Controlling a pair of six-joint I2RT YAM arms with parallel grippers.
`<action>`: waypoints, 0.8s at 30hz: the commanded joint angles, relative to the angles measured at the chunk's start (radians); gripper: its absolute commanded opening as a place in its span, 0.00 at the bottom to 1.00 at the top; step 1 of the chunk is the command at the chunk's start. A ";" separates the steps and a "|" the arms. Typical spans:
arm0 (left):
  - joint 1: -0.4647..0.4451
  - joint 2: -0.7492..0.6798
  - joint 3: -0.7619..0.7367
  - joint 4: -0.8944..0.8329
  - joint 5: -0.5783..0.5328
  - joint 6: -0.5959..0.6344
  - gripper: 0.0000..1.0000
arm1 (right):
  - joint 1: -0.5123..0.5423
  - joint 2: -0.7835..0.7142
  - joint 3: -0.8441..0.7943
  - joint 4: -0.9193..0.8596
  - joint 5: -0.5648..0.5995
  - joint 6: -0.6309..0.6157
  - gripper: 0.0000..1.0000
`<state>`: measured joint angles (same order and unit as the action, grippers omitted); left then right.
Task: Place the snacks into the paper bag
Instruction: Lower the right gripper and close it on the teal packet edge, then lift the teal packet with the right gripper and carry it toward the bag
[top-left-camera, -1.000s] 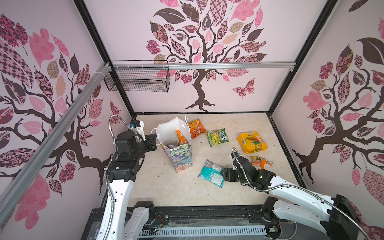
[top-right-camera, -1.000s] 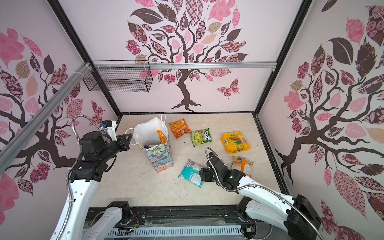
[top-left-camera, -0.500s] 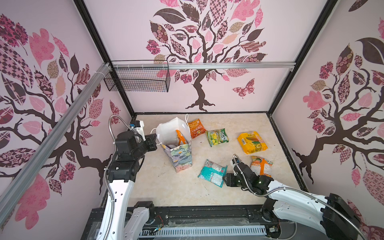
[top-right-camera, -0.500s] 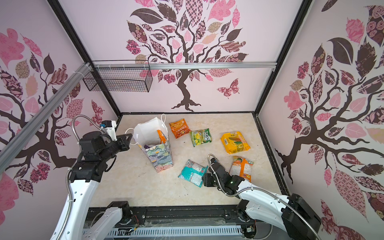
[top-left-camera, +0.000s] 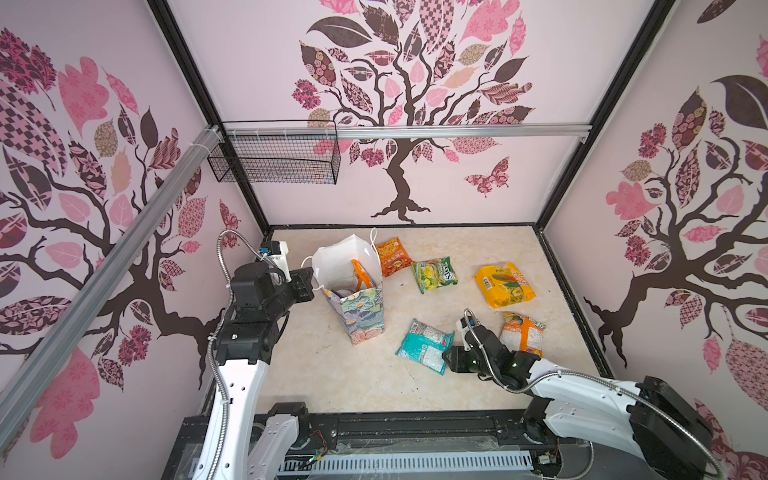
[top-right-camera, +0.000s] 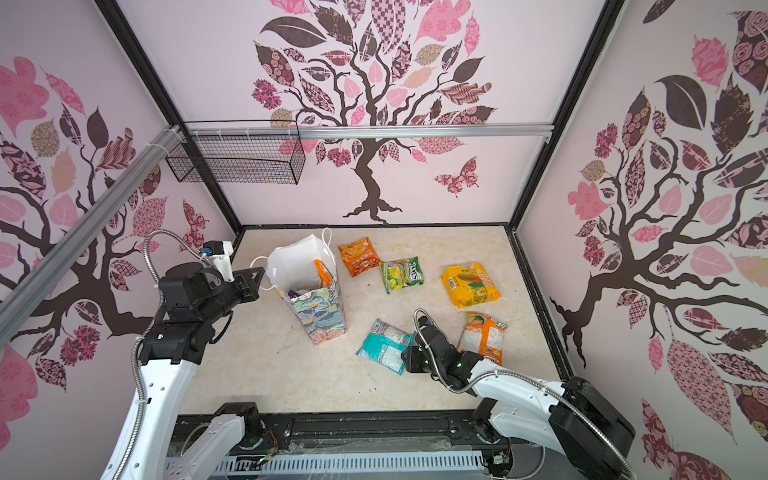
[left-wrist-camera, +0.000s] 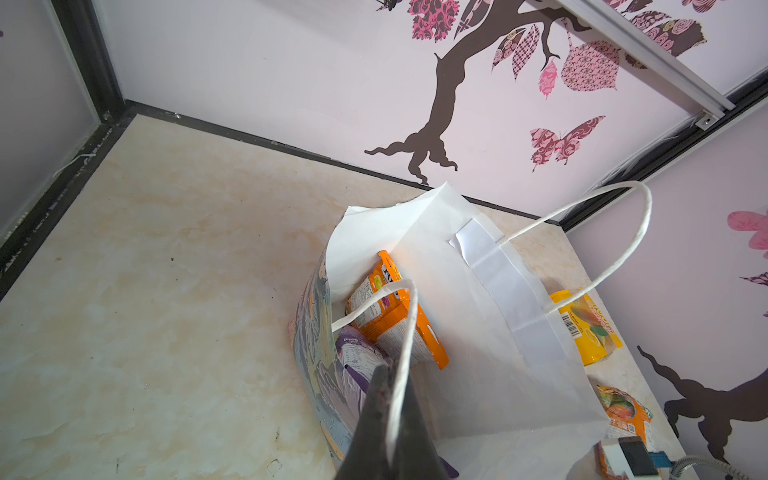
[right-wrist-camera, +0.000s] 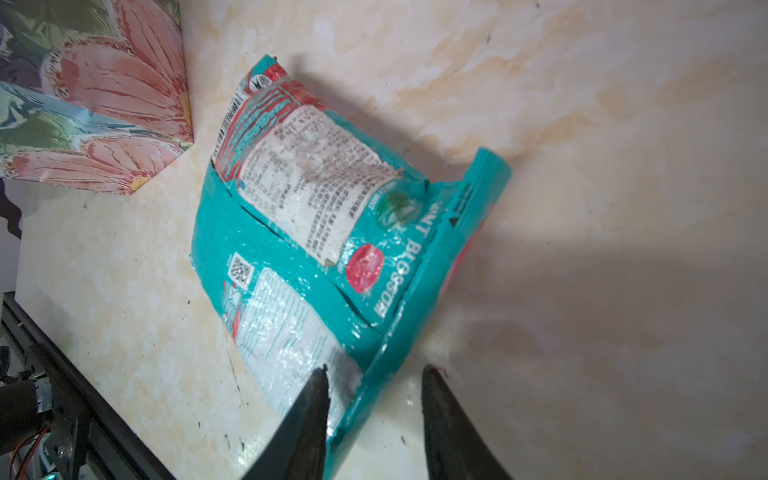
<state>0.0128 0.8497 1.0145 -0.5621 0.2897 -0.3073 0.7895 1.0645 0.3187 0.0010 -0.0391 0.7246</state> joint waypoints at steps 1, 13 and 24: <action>-0.001 -0.005 -0.011 0.021 -0.002 0.013 0.00 | -0.008 0.014 0.018 0.013 0.025 0.005 0.36; -0.001 -0.012 -0.011 0.022 -0.003 0.014 0.00 | -0.017 0.023 0.001 0.079 -0.031 0.016 0.12; -0.001 -0.013 -0.012 0.025 -0.002 0.014 0.00 | -0.017 -0.061 0.008 0.042 -0.030 0.014 0.00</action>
<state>0.0128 0.8494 1.0145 -0.5617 0.2897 -0.3069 0.7765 1.0317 0.3183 0.0483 -0.0647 0.7406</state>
